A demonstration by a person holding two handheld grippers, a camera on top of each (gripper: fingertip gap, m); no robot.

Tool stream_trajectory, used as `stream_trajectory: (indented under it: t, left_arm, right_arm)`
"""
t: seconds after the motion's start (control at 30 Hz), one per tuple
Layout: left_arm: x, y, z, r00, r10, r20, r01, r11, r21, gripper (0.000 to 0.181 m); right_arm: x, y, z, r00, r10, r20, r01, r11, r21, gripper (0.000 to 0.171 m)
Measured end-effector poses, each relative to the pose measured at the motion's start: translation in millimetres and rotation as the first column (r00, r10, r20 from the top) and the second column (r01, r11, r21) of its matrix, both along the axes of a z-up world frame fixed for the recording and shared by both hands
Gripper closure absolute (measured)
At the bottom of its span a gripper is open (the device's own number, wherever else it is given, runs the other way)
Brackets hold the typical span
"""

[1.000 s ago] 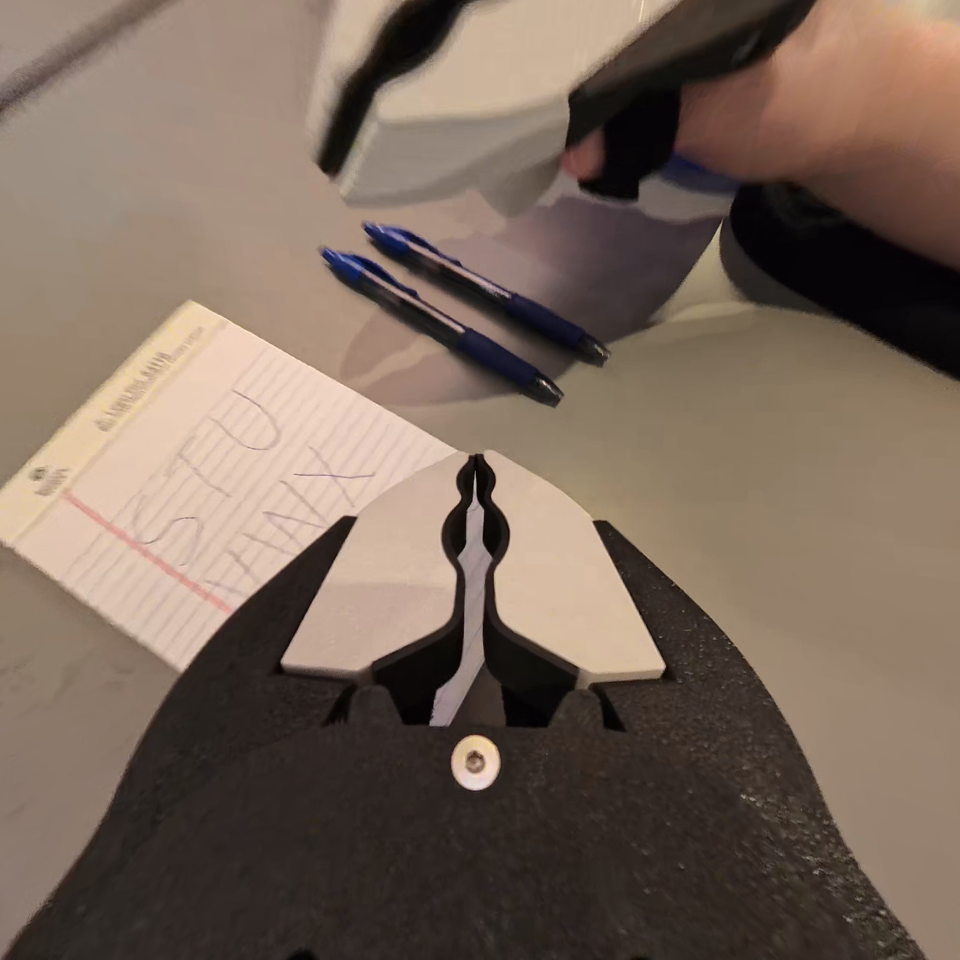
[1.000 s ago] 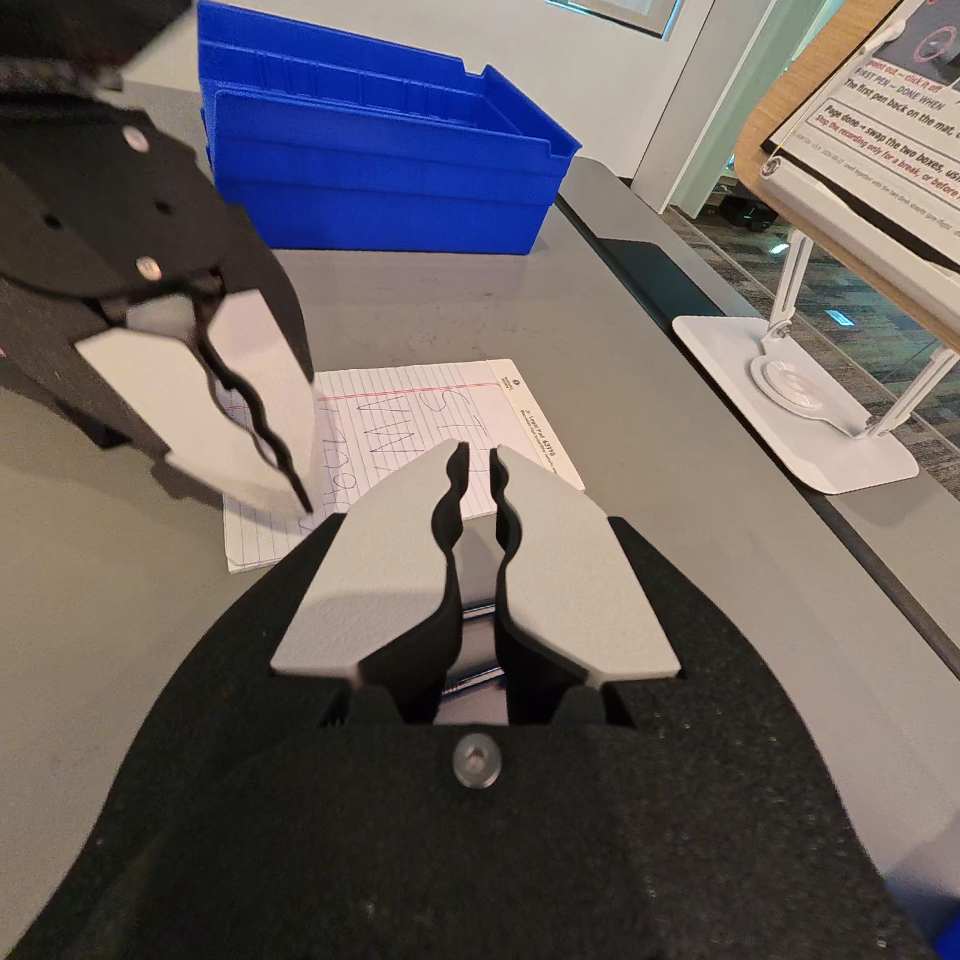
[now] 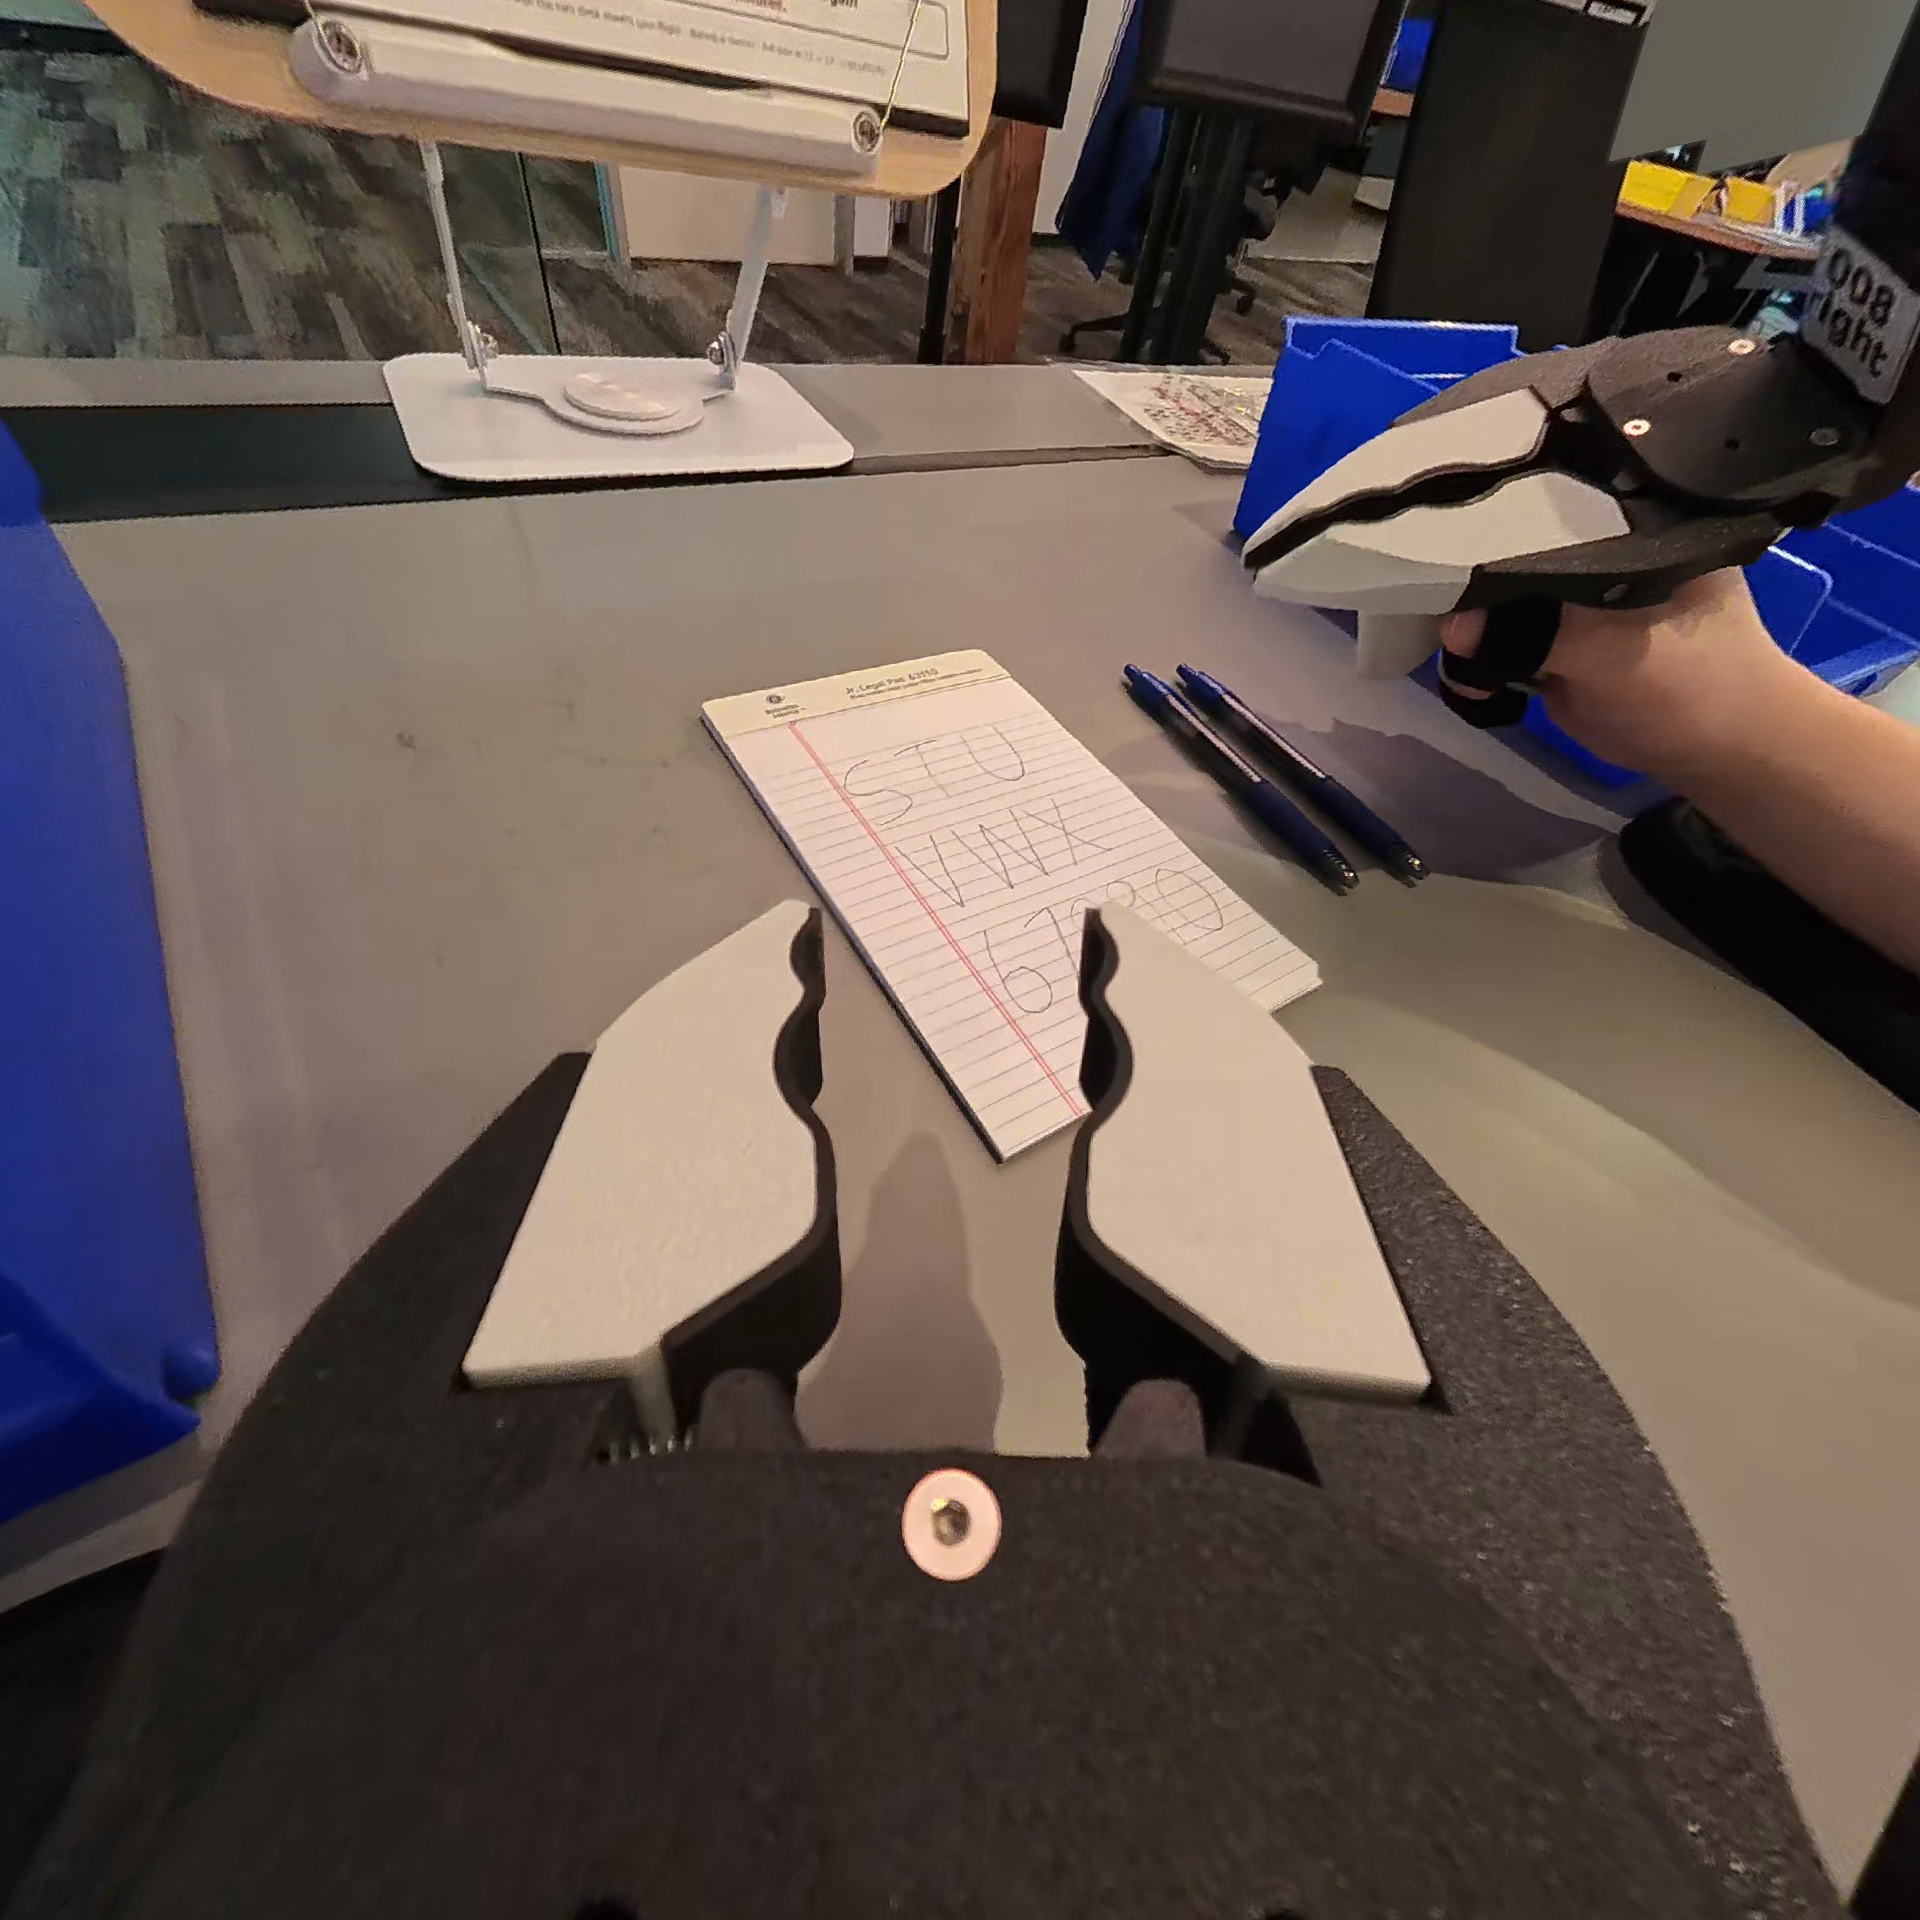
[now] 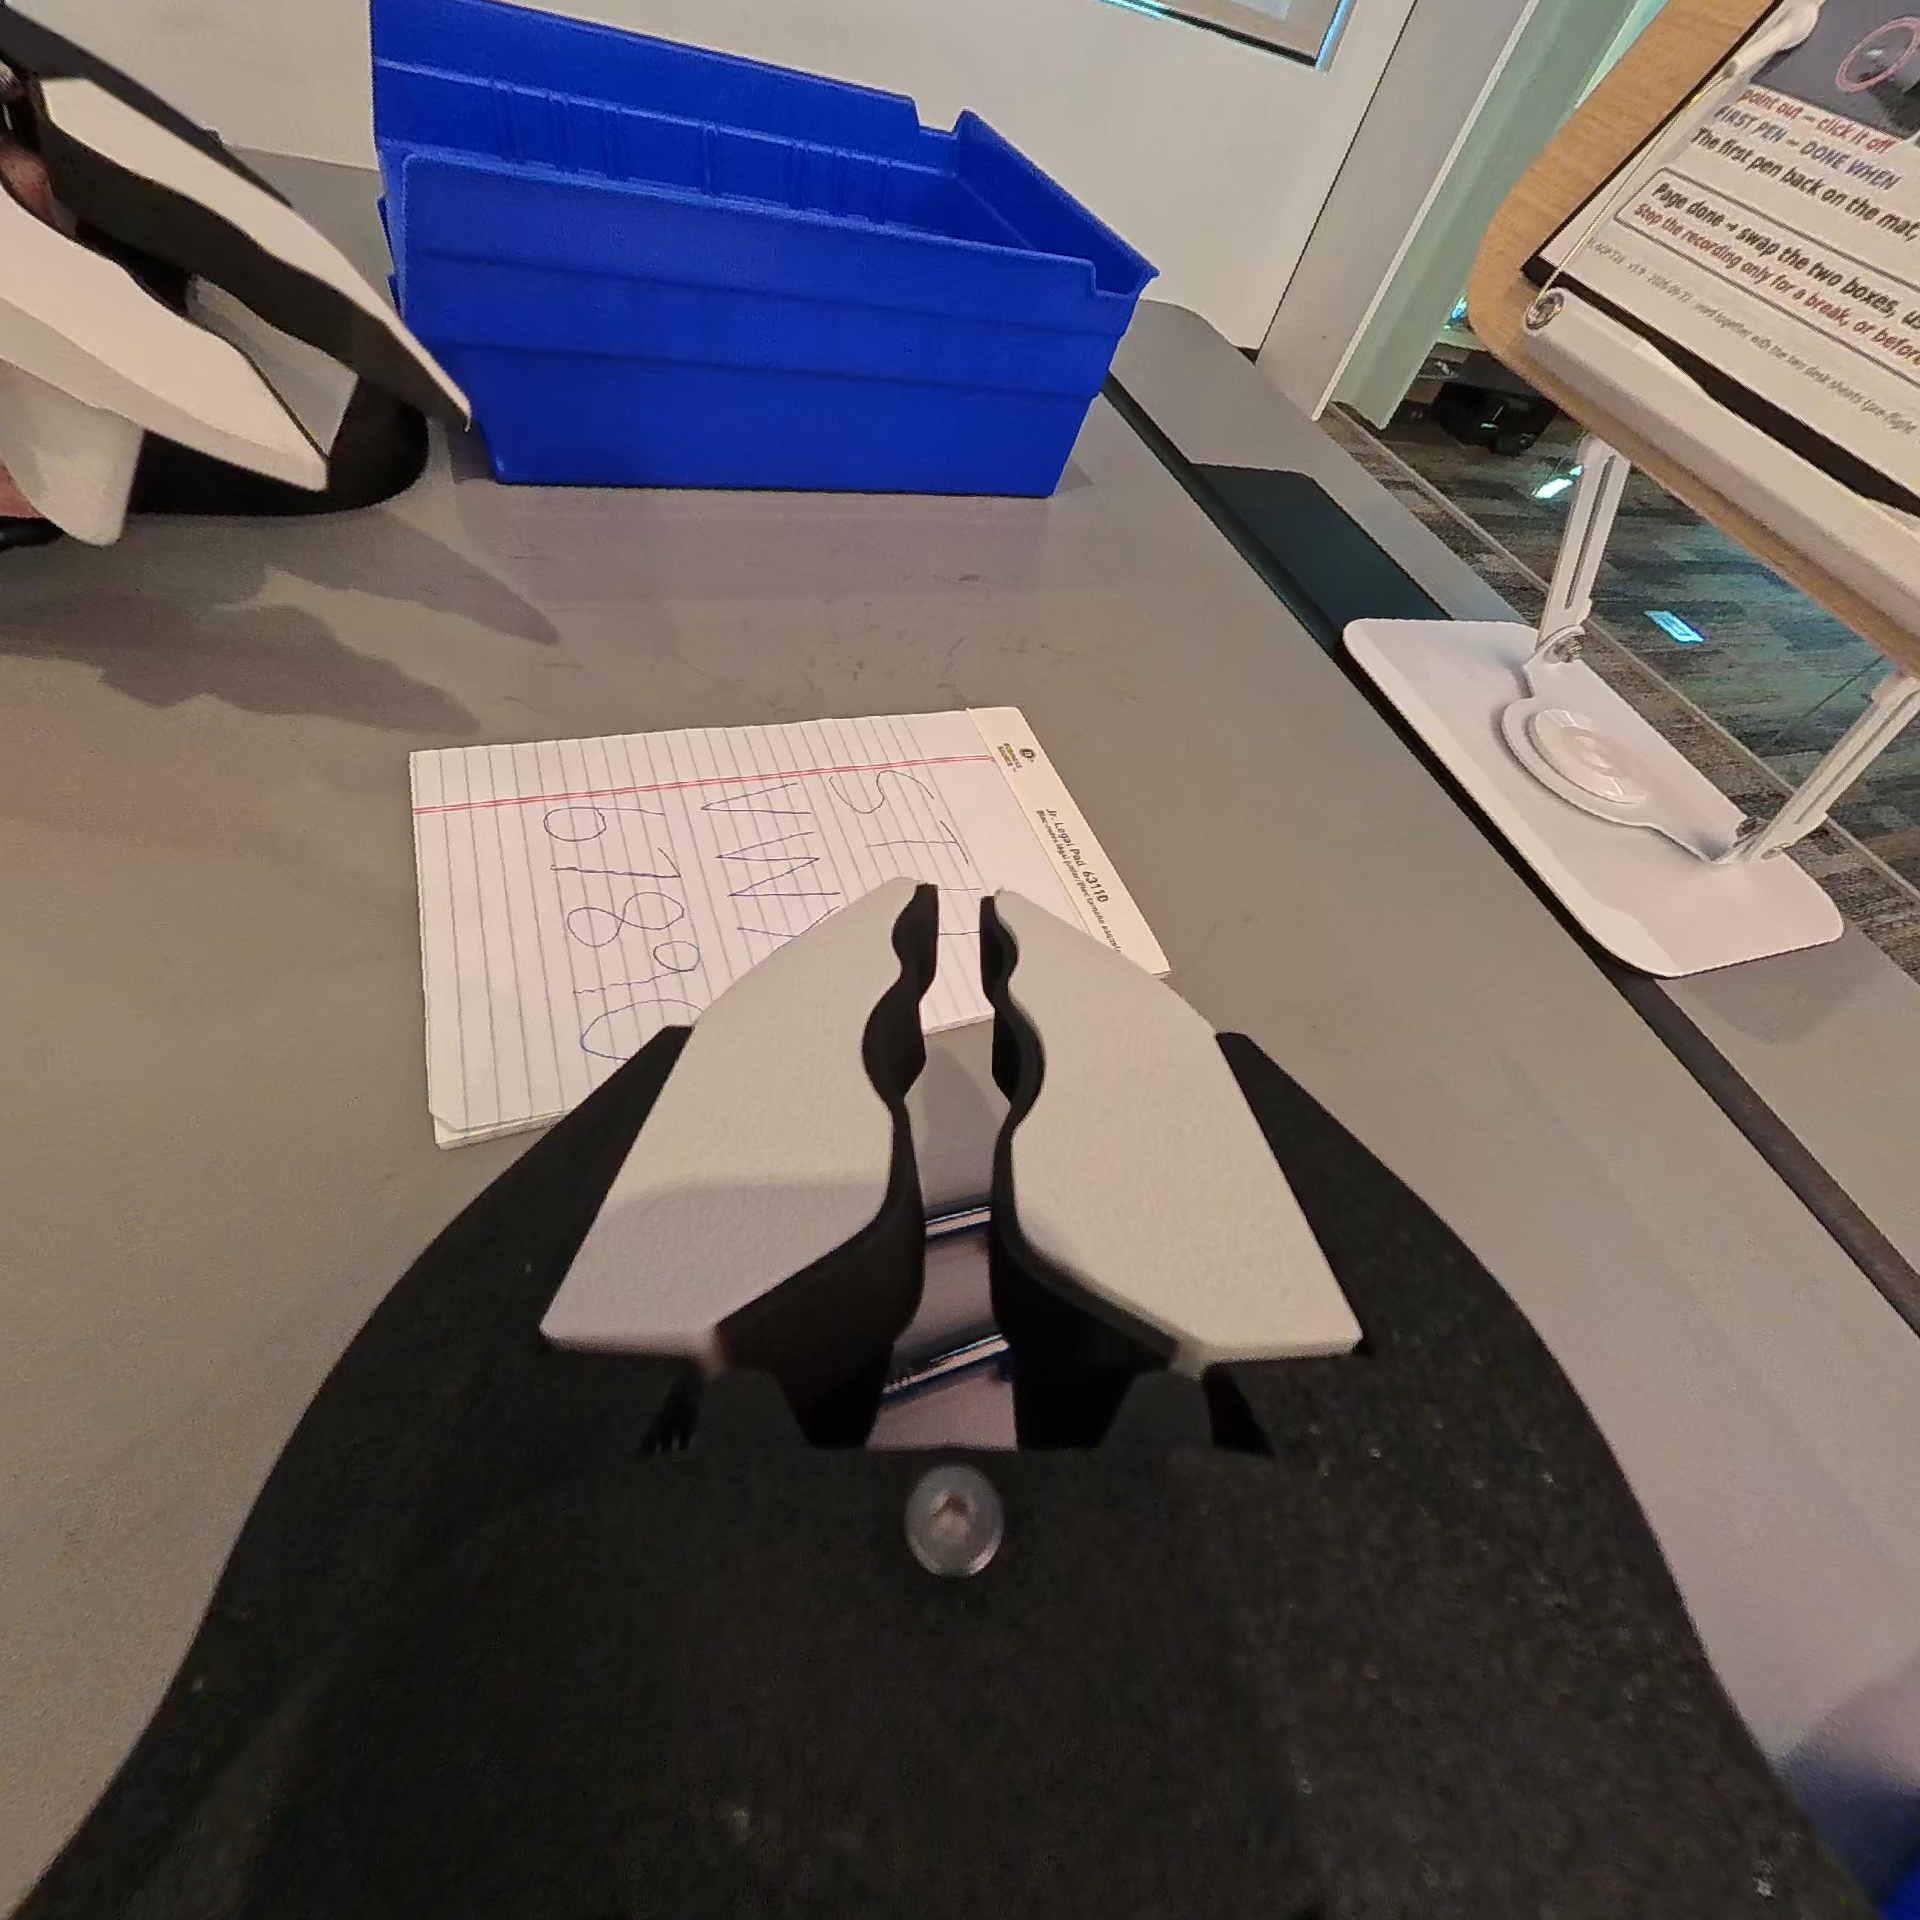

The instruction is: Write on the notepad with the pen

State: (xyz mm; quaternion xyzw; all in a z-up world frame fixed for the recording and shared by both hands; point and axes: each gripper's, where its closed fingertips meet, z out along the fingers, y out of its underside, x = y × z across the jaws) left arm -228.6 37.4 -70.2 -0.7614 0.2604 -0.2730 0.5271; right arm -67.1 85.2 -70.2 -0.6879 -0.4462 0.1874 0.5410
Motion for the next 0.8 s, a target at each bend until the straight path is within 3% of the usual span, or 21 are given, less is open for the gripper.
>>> stream_trajectory:
  t: [0.67,0.8]
  left_arm:
    - [27,-3,-27,0.998,-0.05,-0.041,0.047,0.997,-0.068,0.137]
    - [30,-3,-34,0.994,-0.058,-0.097,0.051,0.996,-0.074,0.137]
  right_arm:
    - [-1,-1,-3,0.999,0.008,0.046,-0.008,1.0,-0.004,0.163]
    - [-10,-16,-13,0.989,0.129,0.07,-0.125,0.99,-0.066,0.163]
